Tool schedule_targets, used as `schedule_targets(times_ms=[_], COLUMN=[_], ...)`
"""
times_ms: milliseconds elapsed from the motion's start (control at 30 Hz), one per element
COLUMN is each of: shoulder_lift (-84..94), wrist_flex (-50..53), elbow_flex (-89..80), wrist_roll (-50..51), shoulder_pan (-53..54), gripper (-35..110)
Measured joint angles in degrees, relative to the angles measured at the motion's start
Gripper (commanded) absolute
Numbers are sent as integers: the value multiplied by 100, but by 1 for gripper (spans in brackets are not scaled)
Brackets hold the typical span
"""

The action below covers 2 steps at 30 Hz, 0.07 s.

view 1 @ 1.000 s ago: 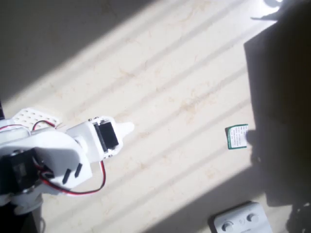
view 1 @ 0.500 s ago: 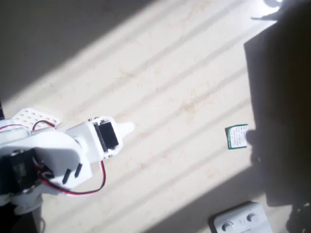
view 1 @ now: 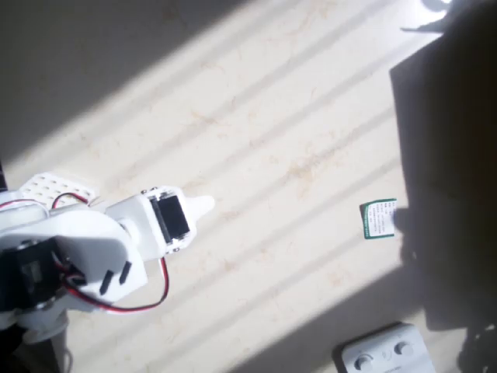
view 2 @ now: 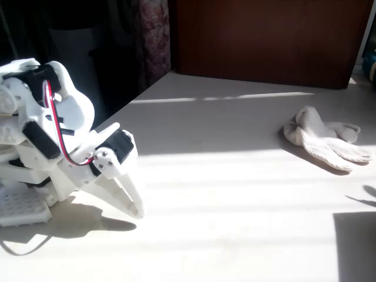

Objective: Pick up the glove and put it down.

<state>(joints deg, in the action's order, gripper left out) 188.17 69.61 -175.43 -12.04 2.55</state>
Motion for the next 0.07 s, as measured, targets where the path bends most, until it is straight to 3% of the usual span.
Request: schedule_targets(times_ms=[67], shoulder_lift=[0], wrist_flex=[0], elbow_flex=[0], wrist_roll=[0], shoulder_pan=[0], gripper=[0])
